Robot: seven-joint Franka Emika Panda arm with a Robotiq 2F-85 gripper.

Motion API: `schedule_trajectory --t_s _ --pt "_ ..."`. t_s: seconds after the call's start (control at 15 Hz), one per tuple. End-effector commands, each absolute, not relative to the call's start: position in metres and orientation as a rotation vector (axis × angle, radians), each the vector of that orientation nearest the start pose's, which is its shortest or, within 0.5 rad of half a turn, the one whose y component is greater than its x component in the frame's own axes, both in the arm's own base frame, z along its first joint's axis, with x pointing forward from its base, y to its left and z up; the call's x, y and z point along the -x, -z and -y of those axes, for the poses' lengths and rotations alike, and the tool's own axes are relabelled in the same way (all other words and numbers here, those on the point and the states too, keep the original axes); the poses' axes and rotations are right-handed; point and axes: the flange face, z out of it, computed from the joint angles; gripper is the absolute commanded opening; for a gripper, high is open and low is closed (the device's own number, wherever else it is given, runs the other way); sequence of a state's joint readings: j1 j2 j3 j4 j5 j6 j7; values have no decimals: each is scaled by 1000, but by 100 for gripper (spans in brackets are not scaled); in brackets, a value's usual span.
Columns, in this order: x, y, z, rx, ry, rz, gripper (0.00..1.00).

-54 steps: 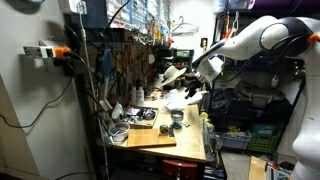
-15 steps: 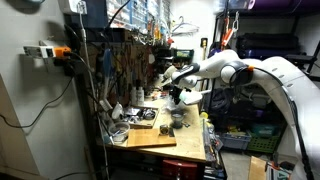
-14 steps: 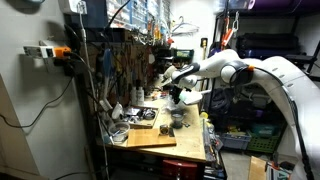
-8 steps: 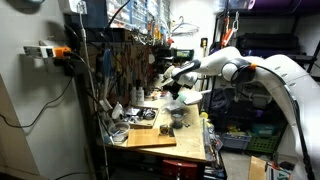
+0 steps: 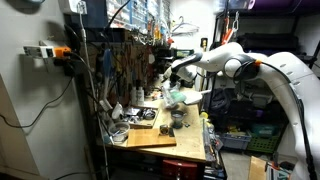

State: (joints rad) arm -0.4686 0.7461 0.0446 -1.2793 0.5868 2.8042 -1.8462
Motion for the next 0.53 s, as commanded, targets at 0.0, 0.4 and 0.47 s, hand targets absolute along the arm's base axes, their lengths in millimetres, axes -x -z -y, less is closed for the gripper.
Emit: schedule_trajectory --t_s 0.0,0.4,0.47 --pt "-704 -420 355 3099 1550 1289 1" --pt "-712 -448 339 3086 1811 1127 4" --pt "-712 -453 339 3077 1843 1109 4"
